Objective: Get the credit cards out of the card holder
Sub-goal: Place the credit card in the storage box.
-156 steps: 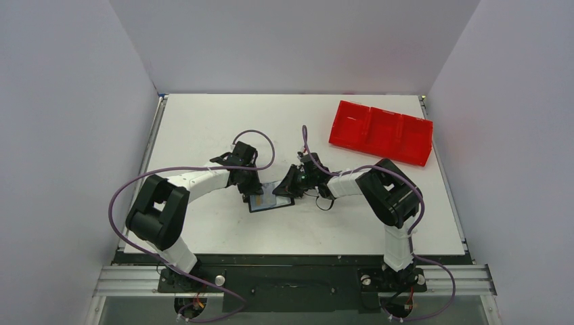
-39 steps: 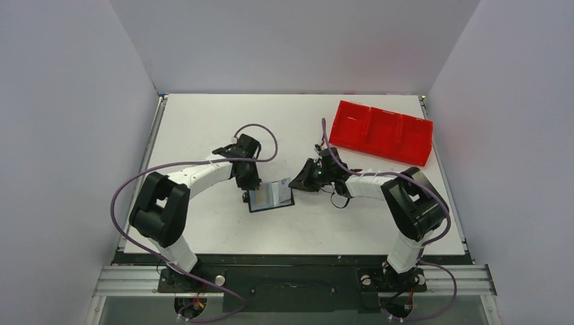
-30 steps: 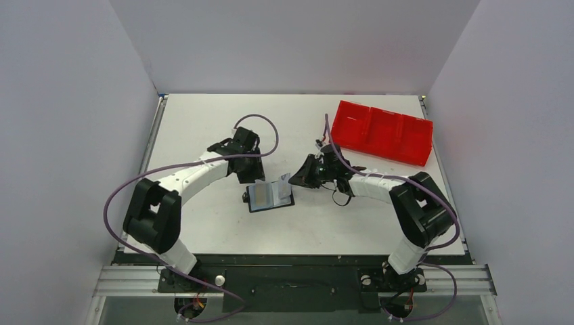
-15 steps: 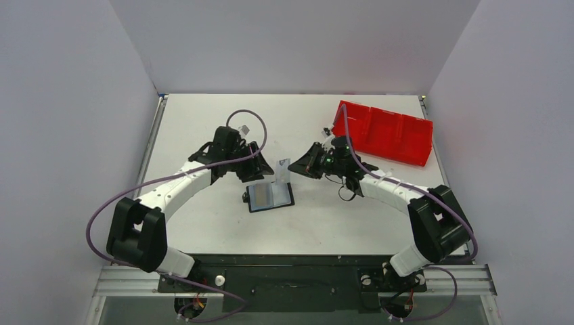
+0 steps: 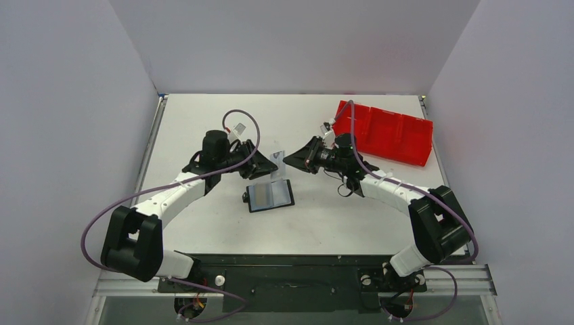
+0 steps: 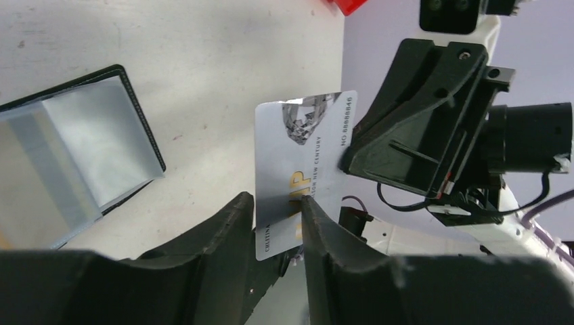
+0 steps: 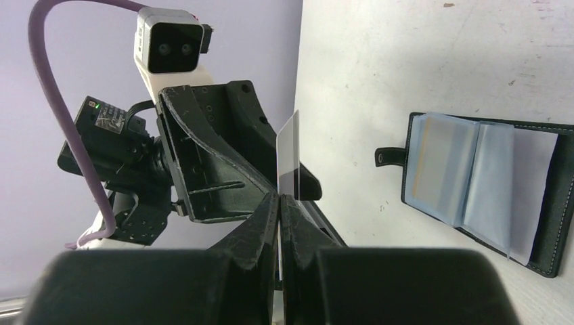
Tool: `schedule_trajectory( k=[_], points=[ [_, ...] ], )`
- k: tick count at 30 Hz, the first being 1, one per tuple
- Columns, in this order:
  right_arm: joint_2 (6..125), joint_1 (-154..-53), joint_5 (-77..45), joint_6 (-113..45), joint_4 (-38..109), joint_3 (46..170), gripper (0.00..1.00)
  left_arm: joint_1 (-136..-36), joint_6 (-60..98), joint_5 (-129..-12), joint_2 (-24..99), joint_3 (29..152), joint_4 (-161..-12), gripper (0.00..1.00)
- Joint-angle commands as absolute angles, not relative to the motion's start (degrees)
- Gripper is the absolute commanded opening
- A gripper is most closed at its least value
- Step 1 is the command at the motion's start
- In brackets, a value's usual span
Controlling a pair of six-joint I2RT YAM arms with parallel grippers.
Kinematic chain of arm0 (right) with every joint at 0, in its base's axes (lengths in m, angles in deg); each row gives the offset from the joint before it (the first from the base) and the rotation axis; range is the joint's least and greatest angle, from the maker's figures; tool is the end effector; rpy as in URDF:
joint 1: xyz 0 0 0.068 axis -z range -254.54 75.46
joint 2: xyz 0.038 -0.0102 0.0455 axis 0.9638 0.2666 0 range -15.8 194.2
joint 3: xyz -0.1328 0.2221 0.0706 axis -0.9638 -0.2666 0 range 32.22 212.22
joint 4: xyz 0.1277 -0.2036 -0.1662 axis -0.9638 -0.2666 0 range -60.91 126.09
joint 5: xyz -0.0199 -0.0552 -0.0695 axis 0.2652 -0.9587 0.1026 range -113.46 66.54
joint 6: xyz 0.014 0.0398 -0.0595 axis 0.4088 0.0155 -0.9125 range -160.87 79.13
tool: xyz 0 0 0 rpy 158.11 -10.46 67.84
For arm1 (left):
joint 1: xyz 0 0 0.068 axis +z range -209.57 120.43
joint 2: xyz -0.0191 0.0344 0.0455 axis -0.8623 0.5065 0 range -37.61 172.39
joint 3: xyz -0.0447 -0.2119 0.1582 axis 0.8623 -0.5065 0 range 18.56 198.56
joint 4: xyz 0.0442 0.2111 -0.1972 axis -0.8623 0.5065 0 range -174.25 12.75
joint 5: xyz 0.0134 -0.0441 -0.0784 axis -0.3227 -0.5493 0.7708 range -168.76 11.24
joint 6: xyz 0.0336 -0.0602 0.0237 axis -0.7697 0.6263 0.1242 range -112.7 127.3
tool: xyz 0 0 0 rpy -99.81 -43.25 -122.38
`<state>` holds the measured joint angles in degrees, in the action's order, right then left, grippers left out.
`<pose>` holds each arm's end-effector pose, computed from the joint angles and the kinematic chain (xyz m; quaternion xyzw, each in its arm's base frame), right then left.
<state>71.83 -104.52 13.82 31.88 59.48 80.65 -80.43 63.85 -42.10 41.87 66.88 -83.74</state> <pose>0.3108 0.2217 0.2103 0.0961 0.7740 0.6056 0.1577 0.3101 -0.1569 0.2117 -0.1081 0.8360 -0.5036 0.1892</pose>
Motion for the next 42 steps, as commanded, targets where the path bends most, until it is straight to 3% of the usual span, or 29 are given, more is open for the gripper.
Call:
schedule_trajectory(
  k=[1, 4, 7, 9, 12, 18, 23, 25, 30, 36, 42],
  points=[
    [71.11, -104.34, 15.17, 33.54, 65.58, 79.99, 0.00, -80.14, 67.62, -37.40, 40.57, 66.41, -93.60, 0.23],
    [70.95, -104.52, 14.81, 32.94, 65.16, 79.80, 0.04, -80.18, 69.19, -36.59, 40.82, 65.94, -95.39, 0.00],
    [70.74, -104.65, 14.47, 32.54, 65.29, 79.51, 0.32, -80.14, 71.04, -35.28, 40.85, 64.85, -98.89, 0.00],
    [70.58, -104.75, 14.28, 32.59, 66.04, 79.23, 0.41, -80.14, 72.54, -34.52, 40.87, 64.09, -101.01, 0.00],
    [70.57, -105.03, 14.17, 33.57, 67.67, 78.83, 0.45, -80.13, 74.33, -33.54, 40.87, 63.19, -103.09, 0.00],
    [71.07, -105.14, 14.75, 37.43, 73.57, 77.24, 0.32, -80.14, 78.82, -31.94, 41.62, 61.51, -109.99, 0.00],
    [70.94, -105.08, 14.56, 38.68, 75.56, 76.41, 0.01, -80.23, 80.51, -31.23, 42.58, 60.93, -112.86, 0.00],
    [70.33, -105.03, 13.80, 37.79, 74.30, 76.39, 0.00, -80.18, 79.00, -31.62, 42.07, 60.97, -110.60, 0.06],
    [67.75, -104.94, 8.75, 31.23, 61.41, 79.62, 0.00, -80.03, 69.73, -36.13, 39.88, 64.56, -92.08, 0.33],
    [66.50, -102.88, -2.30, 15.65, 38.71, 88.64, 0.00, -79.94, 54.05, -51.14, 38.31, 72.70, -66.00, 0.43],
    [71.58, -94.90, -10.26, 6.79, 21.54, 100.17, 0.00, -80.20, 47.84, -58.52, 36.37, 75.66, -57.69, 0.46]
  ],
)
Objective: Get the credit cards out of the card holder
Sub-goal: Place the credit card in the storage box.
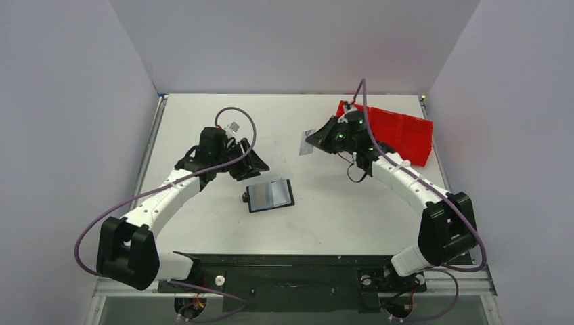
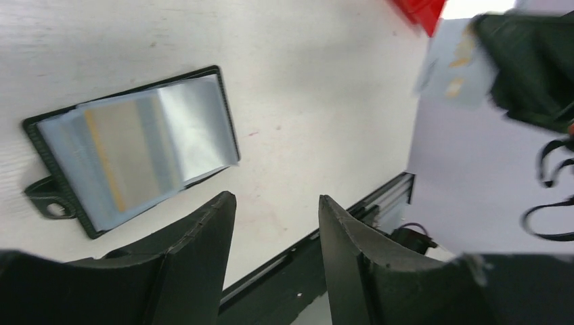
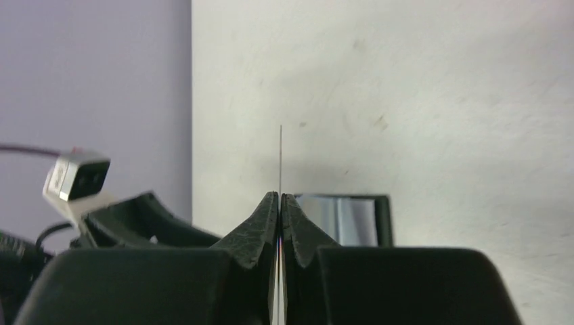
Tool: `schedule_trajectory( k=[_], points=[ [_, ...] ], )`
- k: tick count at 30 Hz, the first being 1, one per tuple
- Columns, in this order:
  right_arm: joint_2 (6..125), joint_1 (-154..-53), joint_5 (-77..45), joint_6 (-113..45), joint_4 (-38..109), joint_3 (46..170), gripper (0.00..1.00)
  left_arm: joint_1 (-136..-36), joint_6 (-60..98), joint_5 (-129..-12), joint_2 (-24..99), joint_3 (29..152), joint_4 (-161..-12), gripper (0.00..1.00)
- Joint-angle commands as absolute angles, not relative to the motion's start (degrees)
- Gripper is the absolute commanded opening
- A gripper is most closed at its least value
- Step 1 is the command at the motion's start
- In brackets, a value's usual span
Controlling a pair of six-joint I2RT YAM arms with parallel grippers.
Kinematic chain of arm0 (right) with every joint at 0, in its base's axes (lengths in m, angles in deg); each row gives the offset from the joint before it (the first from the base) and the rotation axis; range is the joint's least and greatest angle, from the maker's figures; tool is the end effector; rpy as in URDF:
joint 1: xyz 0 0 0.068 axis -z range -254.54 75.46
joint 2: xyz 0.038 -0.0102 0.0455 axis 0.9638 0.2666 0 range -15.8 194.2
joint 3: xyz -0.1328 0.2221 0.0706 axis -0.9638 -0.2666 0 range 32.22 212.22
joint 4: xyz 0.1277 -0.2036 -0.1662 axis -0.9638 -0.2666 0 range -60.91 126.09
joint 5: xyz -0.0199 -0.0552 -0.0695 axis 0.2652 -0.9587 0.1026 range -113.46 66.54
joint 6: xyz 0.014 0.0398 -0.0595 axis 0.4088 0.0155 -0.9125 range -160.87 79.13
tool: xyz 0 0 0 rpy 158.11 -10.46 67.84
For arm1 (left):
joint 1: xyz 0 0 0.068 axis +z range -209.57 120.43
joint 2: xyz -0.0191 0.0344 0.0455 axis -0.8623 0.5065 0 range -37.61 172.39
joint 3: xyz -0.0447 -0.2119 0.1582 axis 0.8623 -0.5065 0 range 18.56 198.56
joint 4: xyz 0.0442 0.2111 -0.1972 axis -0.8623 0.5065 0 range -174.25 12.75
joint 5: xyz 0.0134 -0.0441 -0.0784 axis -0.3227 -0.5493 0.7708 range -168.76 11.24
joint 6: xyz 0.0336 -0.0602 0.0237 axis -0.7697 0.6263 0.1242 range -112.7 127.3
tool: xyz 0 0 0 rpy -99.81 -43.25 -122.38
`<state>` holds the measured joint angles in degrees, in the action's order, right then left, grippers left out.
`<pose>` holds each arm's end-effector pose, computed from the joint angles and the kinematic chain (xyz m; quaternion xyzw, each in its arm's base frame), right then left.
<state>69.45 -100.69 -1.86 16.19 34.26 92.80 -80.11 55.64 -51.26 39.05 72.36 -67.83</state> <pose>0.3425 0.1930 0.2523 0.1276 0.8314 0.4624 0.2807 0.3069 -0.1449 0.2323 -0.1120 0.8765 -0.4125 0.2216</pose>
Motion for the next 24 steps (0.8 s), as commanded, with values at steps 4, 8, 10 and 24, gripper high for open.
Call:
schedule_trajectory(
  k=[4, 8, 10, 24],
  points=[
    [77.34, -88.44, -13.72, 1.42, 14.74, 109.76, 0.00, -80.48, 46.71, -59.25, 35.84, 76.36, -56.84, 0.47],
    [86.19, -84.92, -17.22, -2.21, 8.35, 120.78, 0.00, -82.14, 45.34, -59.54, 36.81, 79.30, -55.44, 0.48],
    [91.87, -83.04, -16.70, -2.40, 7.37, 124.82, 0.00, -82.65, 45.50, -59.95, 37.09, 80.12, -55.19, 0.48],
    [114.88, -79.04, -16.82, -6.42, 0.08, 152.49, 0.00, -83.85, 43.90, -59.70, 39.01, 82.54, -53.54, 0.48]
  ],
)
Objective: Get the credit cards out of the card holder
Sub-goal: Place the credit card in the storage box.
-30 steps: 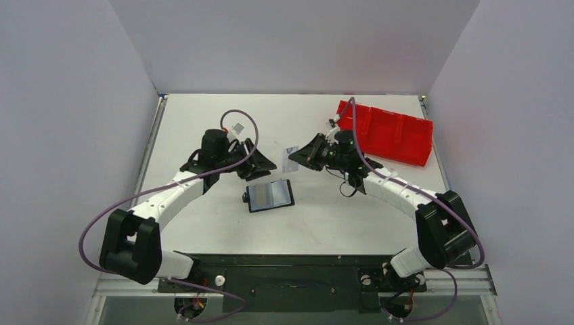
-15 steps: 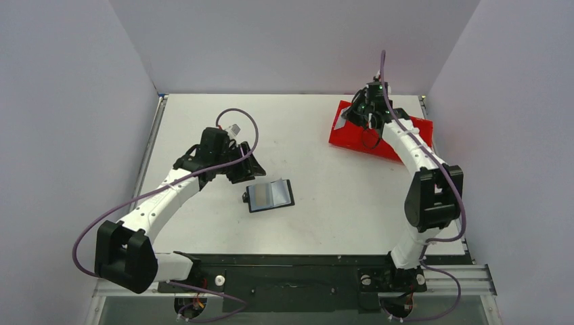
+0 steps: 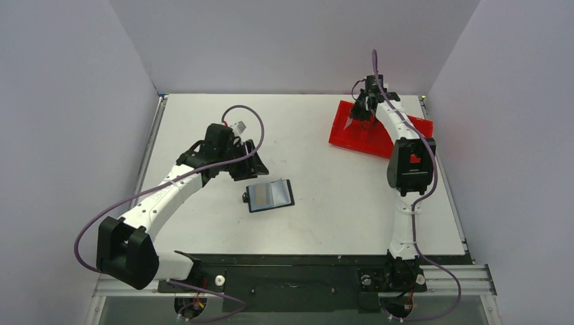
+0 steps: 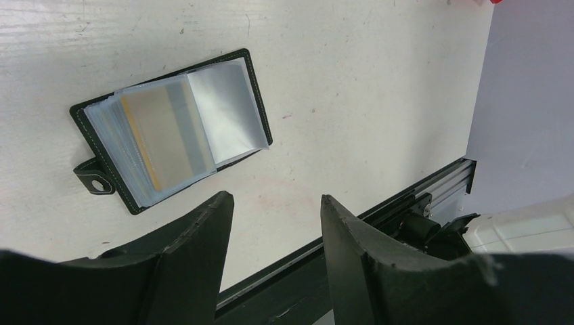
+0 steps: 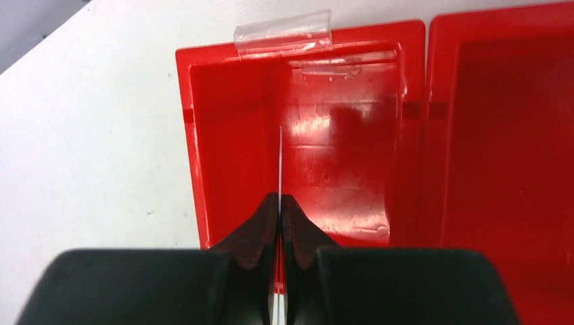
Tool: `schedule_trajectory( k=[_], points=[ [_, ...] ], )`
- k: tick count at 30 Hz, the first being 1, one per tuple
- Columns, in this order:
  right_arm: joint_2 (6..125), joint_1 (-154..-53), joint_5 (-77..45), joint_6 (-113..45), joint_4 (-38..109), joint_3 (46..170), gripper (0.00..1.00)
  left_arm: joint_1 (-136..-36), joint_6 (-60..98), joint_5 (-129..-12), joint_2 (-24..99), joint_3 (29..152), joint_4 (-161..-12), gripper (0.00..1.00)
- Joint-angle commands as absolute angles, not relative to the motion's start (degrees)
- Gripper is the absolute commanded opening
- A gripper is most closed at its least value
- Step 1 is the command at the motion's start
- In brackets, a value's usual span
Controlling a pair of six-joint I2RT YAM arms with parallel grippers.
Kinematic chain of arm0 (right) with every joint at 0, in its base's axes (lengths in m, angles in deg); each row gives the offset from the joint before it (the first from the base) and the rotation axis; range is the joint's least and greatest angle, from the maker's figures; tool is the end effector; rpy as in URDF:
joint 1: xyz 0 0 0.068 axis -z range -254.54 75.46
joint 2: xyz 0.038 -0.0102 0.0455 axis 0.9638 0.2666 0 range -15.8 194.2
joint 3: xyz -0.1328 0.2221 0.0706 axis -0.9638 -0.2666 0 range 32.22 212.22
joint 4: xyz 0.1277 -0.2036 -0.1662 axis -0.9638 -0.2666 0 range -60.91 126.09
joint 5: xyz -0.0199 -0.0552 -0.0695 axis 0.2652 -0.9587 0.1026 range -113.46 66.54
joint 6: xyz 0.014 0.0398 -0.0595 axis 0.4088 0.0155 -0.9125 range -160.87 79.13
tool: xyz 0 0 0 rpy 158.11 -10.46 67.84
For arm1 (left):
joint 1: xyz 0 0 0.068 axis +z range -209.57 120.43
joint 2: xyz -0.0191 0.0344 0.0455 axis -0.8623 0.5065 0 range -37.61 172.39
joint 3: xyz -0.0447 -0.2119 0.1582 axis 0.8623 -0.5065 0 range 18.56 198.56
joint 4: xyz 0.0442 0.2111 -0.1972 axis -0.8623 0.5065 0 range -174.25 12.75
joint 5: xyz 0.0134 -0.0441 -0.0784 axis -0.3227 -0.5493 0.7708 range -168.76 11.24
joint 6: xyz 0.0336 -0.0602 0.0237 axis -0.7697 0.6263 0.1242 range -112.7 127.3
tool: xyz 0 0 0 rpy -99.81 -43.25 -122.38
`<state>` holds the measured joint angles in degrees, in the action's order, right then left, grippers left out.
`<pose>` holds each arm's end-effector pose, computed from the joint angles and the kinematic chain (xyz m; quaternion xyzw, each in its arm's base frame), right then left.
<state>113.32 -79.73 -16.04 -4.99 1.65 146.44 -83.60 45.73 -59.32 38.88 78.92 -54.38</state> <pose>0.5516 0.0580 0.1995 0.2260 0.9083 0.1785 0.3034 0.2968 -0.1544 0.2517 -0.0518 0.9146 -0.3253 0.2345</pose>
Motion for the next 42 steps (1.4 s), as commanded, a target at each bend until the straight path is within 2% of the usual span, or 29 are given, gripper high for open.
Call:
schedule_trajectory(
  k=[1, 8, 13, 22, 29, 32, 37, 42],
  points=[
    [116.18, -79.03, -16.45, -6.17, -0.07, 153.00, 0.00, -83.88, 43.65, -59.74, 39.02, 82.72, -53.34, 0.48],
    [120.62, -79.78, -16.17, -4.88, -0.10, 156.21, 0.02, -83.83, 43.30, -60.87, 38.46, 83.37, -52.04, 0.48],
    [121.53, -79.98, -16.94, -4.43, 0.20, 156.86, 0.20, -83.83, 43.15, -61.17, 38.69, 83.01, -51.69, 0.48],
    [117.29, -80.68, -19.51, -2.67, 0.24, 153.74, 0.37, -83.40, 43.01, -61.29, 40.95, 85.25, -50.01, 0.49],
    [111.28, -81.63, -27.08, -2.44, -2.47, 151.62, 0.52, -83.13, 43.20, -61.95, 42.02, 84.68, -50.44, 0.49],
    [107.83, -82.38, -29.18, -3.61, -3.94, 151.01, 0.65, -83.13, 43.97, -62.70, 40.48, 81.99, -53.10, 0.49],
    [100.92, -83.49, -29.26, -6.45, -5.32, 148.56, 0.68, -83.21, 45.62, -63.76, 37.18, 76.29, -55.95, 0.49],
    [92.78, -88.96, -28.12, -6.67, -3.87, 136.30, 0.68, -83.22, 45.97, -65.19, 35.95, 73.45, -56.06, 0.49]
  ],
)
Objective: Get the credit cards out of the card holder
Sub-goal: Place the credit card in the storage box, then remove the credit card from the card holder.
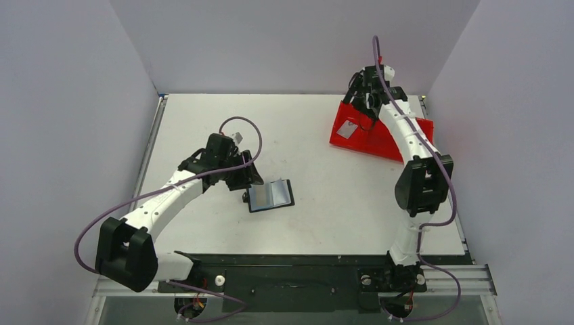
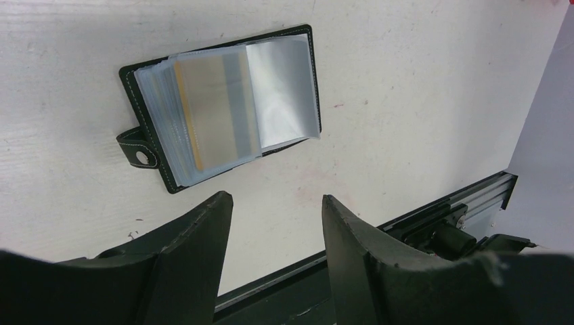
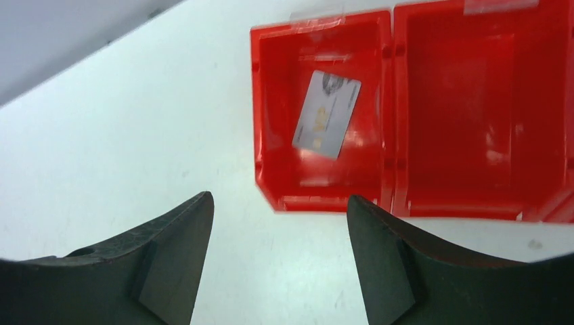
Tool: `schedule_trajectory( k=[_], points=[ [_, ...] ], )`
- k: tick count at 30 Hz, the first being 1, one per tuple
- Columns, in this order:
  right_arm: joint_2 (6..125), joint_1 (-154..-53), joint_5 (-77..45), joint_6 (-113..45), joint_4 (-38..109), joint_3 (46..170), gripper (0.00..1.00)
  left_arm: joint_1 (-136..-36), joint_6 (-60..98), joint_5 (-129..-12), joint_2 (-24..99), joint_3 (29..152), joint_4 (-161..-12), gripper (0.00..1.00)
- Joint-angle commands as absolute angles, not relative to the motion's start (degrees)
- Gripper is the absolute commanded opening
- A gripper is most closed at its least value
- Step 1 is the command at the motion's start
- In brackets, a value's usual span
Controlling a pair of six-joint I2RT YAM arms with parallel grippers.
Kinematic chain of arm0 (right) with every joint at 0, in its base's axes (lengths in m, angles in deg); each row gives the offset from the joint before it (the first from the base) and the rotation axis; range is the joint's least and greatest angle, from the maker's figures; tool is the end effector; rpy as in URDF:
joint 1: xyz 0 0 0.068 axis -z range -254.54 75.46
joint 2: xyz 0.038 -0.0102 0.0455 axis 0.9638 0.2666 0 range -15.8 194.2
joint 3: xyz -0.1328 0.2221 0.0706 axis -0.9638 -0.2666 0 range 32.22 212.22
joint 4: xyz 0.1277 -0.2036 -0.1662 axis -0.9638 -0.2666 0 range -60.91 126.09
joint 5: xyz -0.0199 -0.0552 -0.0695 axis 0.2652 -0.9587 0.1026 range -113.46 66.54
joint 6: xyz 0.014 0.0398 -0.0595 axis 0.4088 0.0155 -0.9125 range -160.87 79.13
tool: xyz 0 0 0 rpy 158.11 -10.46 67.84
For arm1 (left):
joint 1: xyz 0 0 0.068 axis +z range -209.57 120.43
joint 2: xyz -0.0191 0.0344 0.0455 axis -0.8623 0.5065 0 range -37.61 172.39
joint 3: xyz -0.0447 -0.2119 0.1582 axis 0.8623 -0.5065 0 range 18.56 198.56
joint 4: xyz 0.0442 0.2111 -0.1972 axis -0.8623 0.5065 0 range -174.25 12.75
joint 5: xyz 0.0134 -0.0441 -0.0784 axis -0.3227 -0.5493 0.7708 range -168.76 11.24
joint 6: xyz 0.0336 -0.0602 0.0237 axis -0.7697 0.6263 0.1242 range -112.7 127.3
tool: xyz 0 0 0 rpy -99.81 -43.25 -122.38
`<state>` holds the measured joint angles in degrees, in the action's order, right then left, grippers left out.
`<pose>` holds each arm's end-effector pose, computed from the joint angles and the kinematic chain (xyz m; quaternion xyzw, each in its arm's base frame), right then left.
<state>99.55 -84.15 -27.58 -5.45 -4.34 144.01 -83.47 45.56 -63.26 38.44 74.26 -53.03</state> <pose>0.5021 0.0806 0.2970 0.2191 0.8935 0.1190 0.3735 0.2869 -0.1448 0.2211 -0.0729 0.9339 -0.2774 0.2135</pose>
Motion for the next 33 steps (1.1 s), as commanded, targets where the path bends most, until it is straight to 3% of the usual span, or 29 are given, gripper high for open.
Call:
schedule_trajectory(
  k=[1, 7, 13, 21, 33],
  points=[
    [90.11, -89.92, -27.94, -6.50, -3.27, 134.49, 0.68, -83.22, 45.84, -65.72, 35.95, 72.98, -56.05, 0.49],
    [80.27, -100.46, -24.51, -3.24, 4.03, 116.95, 0.66, -83.13, 46.53, -69.31, 36.32, 70.30, -56.01, 0.50],
    [77.09, -113.96, -25.73, 0.94, 8.98, 107.98, 0.62, -82.65, 47.48, -75.88, 36.52, 69.34, -54.61, 0.49],
    [84.22, -124.74, -28.32, 3.76, 10.69, 109.18, 0.59, -81.84, 49.35, -80.36, 34.67, 65.96, -54.27, 0.49],
    [95.77, -128.94, -30.82, 4.20, 10.50, 116.30, 0.58, -78.32, 49.22, -80.92, 31.11, 62.11, -53.42, 0.49]
  ],
)
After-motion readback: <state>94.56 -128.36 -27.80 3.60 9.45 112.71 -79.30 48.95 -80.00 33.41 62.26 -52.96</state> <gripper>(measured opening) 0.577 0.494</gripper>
